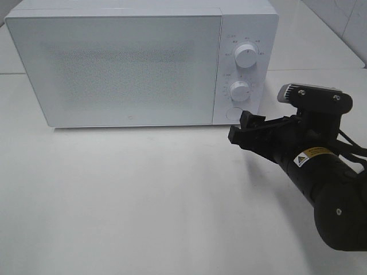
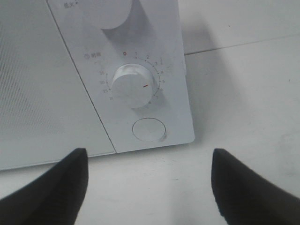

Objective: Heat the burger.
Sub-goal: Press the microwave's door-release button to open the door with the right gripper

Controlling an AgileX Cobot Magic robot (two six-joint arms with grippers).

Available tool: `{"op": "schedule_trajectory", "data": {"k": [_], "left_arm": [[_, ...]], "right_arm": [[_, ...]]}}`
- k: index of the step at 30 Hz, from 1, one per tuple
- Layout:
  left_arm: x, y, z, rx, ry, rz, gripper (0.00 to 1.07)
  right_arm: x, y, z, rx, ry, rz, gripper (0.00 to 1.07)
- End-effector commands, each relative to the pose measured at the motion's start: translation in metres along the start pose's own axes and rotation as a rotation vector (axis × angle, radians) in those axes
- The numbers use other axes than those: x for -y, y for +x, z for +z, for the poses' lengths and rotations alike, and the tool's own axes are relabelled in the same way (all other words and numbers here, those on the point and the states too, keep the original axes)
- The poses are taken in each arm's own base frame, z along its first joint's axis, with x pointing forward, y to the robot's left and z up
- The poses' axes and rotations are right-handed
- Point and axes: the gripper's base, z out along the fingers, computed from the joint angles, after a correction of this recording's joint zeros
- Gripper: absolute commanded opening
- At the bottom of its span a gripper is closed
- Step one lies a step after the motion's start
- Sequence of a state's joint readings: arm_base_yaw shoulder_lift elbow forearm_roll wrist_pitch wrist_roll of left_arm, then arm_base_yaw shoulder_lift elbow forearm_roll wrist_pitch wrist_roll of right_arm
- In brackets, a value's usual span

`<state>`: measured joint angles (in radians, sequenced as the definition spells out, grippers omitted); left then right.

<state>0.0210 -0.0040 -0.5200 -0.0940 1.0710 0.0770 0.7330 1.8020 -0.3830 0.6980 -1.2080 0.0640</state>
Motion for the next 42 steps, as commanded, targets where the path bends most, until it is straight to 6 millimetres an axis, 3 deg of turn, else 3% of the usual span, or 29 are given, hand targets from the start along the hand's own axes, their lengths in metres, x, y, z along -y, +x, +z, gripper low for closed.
{"op": "schedule_trajectory", "data": {"k": [1, 3, 6, 7, 9, 11, 21, 24, 34, 42], "left_arm": [[0.0, 0.002, -0.002, 0.023, -0.002, 0.0, 0.98], [0.0, 0.002, -0.002, 0.023, -0.002, 0.0, 0.98], [0.0, 0.002, -0.002, 0.023, -0.002, 0.0, 0.98], [0.0, 0.002, -0.002, 0.023, -0.002, 0.0, 0.98], [0.0, 0.002, -0.002, 0.023, -0.002, 0.0, 0.98], [0.0, 0.002, -0.002, 0.023, -0.002, 0.0, 0.98], [0.0, 0.002, -0.002, 0.023, -0.002, 0.0, 0.98], [0.0, 0.002, -0.002, 0.023, -0.002, 0.0, 0.98], [0.0, 0.002, -0.002, 0.023, -0.002, 0.0, 0.98], [0.0, 0.002, -0.002, 0.023, -0.002, 0.0, 0.98]], "right_arm": [[-0.003, -0.009, 0.0, 0.087, -0.02, 0.149, 0.68], [-0.003, -0.007, 0.001, 0.068, -0.025, 0.35, 0.63], [-0.003, -0.006, 0.001, 0.053, -0.026, 0.48, 0.57], [-0.003, -0.005, 0.001, 0.041, -0.026, 0.628, 0.51], [-0.003, -0.005, 0.001, 0.04, -0.026, 0.685, 0.47], [-0.003, -0.004, 0.001, 0.031, -0.027, 0.858, 0.37], [-0.001, -0.002, 0.001, 0.02, -0.003, 1.257, 0.06], [0.001, 0.0, 0.001, 0.016, 0.022, 1.321, 0.0], [0.0, 0.004, 0.003, -0.027, 0.086, 1.38, 0.0], [0.002, -0.007, 0.018, 0.007, 0.091, 1.343, 0.0]]}}
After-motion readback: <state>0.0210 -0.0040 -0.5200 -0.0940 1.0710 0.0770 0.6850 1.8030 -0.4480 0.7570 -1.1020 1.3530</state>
